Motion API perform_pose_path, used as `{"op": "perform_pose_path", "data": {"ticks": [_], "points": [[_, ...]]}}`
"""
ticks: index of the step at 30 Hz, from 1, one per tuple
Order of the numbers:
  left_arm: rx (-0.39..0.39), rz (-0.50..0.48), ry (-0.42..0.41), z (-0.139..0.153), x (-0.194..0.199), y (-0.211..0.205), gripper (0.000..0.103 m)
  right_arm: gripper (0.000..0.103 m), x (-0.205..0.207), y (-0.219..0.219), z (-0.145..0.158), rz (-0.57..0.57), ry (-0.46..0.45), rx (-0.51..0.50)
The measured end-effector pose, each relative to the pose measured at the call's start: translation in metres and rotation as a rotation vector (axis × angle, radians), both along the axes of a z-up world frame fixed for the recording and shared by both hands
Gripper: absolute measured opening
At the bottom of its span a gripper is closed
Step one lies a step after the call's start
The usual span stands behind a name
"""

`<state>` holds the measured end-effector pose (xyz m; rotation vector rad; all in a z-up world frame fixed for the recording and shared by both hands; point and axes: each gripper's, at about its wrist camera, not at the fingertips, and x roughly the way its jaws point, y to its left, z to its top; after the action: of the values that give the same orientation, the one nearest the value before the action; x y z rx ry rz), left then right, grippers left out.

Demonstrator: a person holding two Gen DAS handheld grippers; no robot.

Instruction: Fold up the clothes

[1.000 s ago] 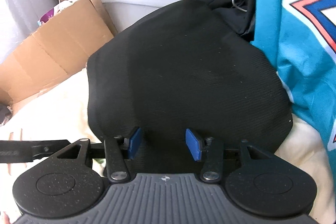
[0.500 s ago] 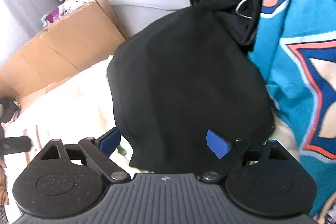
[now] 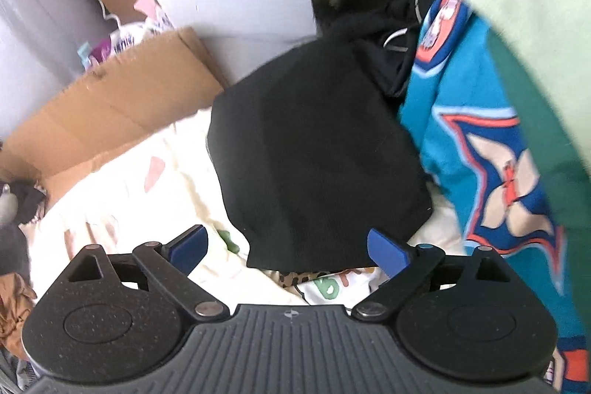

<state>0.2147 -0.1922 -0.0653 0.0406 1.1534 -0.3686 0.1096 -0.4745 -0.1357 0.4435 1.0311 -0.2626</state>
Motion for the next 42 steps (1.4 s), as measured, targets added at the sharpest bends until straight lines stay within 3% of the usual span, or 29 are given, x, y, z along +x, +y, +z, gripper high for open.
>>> {"op": "perform_pose_path", "data": {"ticks": [8, 21, 27, 31, 42], "points": [[0.002, 0.035, 0.016, 0.056, -0.013, 0.034, 0.1, 0.097, -0.012, 0.005, 0.059, -0.002, 0.02, 0.02], [-0.003, 0.175, -0.103, 0.16, -0.069, 0.124, 0.102, 0.097, -0.031, 0.046, 0.164, 0.176, -0.088, 0.009], [0.008, 0.196, -0.109, 0.169, -0.088, 0.165, 0.102, 0.097, -0.047, 0.059, 0.195, 0.181, -0.1, -0.006], [-0.043, 0.252, -0.134, 0.171, -0.099, 0.192, 0.102, 0.097, -0.059, 0.07, 0.205, 0.153, -0.091, -0.033], [-0.058, 0.241, -0.186, 0.178, -0.141, 0.239, 0.102, 0.097, -0.097, 0.135, 0.236, 0.251, -0.107, -0.076]]}}
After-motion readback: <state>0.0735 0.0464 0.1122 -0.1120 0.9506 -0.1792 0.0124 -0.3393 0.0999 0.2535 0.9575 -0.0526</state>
